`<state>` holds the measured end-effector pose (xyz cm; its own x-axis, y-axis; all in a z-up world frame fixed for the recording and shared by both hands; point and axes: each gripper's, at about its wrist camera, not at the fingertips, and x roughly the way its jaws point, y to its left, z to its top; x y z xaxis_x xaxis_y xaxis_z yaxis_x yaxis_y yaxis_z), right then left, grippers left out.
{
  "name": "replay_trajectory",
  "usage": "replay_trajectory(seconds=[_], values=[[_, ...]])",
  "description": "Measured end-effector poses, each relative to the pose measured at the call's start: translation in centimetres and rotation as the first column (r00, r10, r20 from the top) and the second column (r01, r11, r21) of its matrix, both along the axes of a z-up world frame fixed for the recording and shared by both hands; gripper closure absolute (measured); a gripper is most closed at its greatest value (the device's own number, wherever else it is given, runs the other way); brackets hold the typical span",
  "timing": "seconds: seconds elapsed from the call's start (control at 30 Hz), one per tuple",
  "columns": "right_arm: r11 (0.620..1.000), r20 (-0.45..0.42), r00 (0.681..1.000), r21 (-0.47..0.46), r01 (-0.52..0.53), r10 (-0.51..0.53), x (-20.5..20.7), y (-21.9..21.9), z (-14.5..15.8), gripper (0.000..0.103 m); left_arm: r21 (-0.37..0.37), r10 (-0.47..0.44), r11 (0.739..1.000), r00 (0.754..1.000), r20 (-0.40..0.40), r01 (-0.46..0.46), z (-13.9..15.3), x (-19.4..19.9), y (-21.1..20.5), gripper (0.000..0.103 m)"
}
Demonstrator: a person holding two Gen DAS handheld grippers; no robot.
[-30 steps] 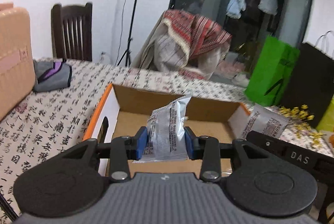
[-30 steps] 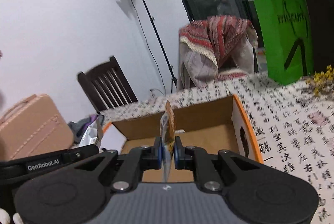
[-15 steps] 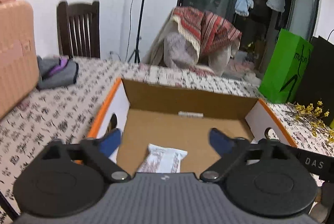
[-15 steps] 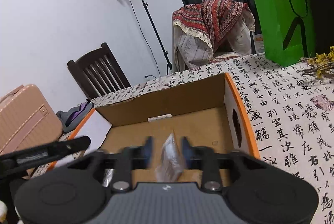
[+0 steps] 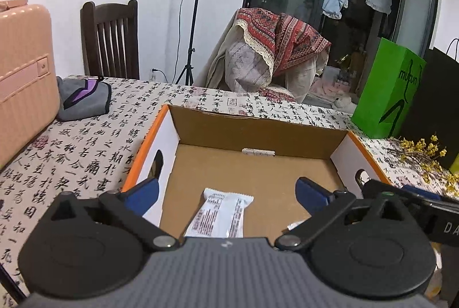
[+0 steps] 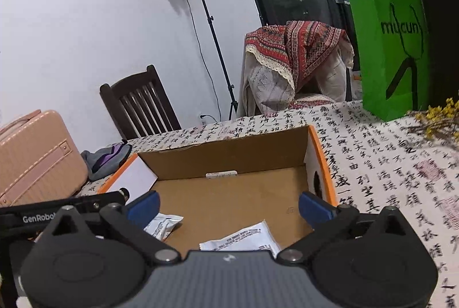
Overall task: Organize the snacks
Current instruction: 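Carry both packets into the orange box and open both grippers, then grasp the red chip bag with the left gripper while the right grasps the green bar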
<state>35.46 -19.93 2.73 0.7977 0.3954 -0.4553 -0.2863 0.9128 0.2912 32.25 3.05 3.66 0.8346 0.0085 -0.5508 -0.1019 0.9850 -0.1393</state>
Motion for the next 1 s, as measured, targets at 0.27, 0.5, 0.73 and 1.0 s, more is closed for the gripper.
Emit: replay_trajectory(seconds=[0.27,0.5,0.73,1.0], values=[[0.998,0.015,1.000,-0.065,-0.021,0.022,-4.1,-0.3,1.3,0.000,0.011,-0.009,1.000,1.000,-0.015,0.009,0.9,-4.5,0.0,0.000],[0.992,0.002,0.998,-0.109,-0.057,0.058,-9.0,-1.0,0.5,0.000,0.024,-0.032,0.999,0.999,-0.006,0.032,1.1,-9.1,-0.7,0.000],[0.988,0.001,0.997,-0.135,-0.077,0.077,-13.9,-1.5,-0.6,0.000,0.016,-0.058,0.998,0.998,0.005,0.057,0.3,-13.6,-1.3,0.000],[0.987,0.008,0.996,-0.130,-0.091,0.093,-18.7,-2.5,-2.1,0.000,0.003,-0.077,0.997,0.997,0.024,0.077,-1.2,-17.7,-1.1,0.000]])
